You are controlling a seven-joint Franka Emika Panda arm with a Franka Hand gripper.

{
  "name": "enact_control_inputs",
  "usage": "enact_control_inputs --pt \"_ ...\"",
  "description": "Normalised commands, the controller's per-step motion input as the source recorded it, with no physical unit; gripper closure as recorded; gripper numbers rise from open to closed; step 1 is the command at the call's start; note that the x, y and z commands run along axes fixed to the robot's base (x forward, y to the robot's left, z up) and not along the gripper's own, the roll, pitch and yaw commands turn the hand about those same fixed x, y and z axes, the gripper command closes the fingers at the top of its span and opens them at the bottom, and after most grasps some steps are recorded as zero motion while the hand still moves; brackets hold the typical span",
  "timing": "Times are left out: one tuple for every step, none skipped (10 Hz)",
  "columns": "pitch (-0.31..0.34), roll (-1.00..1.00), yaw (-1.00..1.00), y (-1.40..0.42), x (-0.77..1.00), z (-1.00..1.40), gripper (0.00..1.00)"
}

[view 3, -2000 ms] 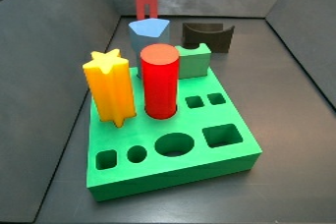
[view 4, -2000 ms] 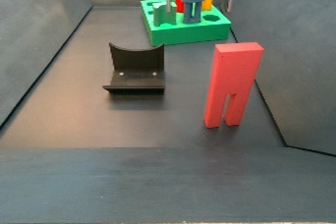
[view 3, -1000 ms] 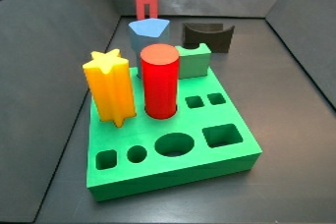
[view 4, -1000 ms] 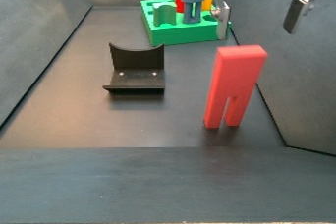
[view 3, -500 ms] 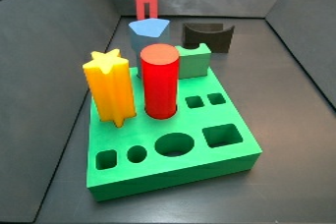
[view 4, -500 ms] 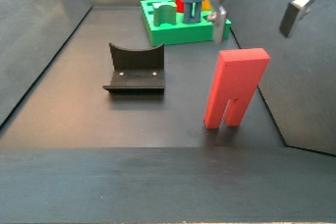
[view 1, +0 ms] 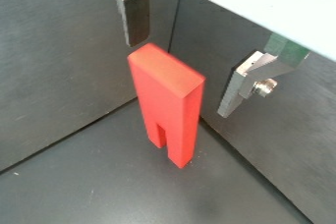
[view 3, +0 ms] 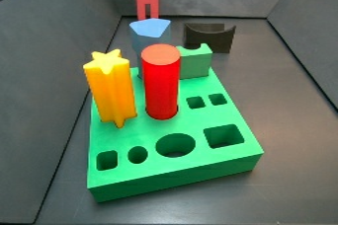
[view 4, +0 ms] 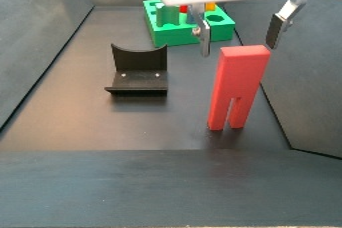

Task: Pick up the double-square object. Move up. Move to above the board. Insert the double-square object.
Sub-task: Pick up the double-square object.

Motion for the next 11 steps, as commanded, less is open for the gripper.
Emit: enact_control_inputs --pt "0.0 0.0 0.29 0.03 -0.15 -0.1 0.0" --pt "0.0 0.0 0.28 0.01 -0.13 -0.08 0.0" --pt "0.0 0.0 0.26 0.01 -0.07 -0.17 0.0" --pt "0.0 0.0 0.2 0.02 0.0 -0.26 0.0" --pt "0.0 0.0 0.09 0.0 0.0 -0.28 0.0" --pt "0.007 0.0 0.0 0.0 0.04 -0.29 0.0" --pt "0.039 0.07 0.0 0.02 0.05 -0.31 0.0" --pt "0.064 0.15 0.0 0.01 0.04 -0.33 0.0" --pt "0.074 0.19 0.0 0.04 0.0 -0.33 0.0" --pt "0.061 0.18 0.0 0.03 0.0 -0.32 0.0" --pt "0.023 0.07 0.0 0.0 0.0 -0.22 0.0"
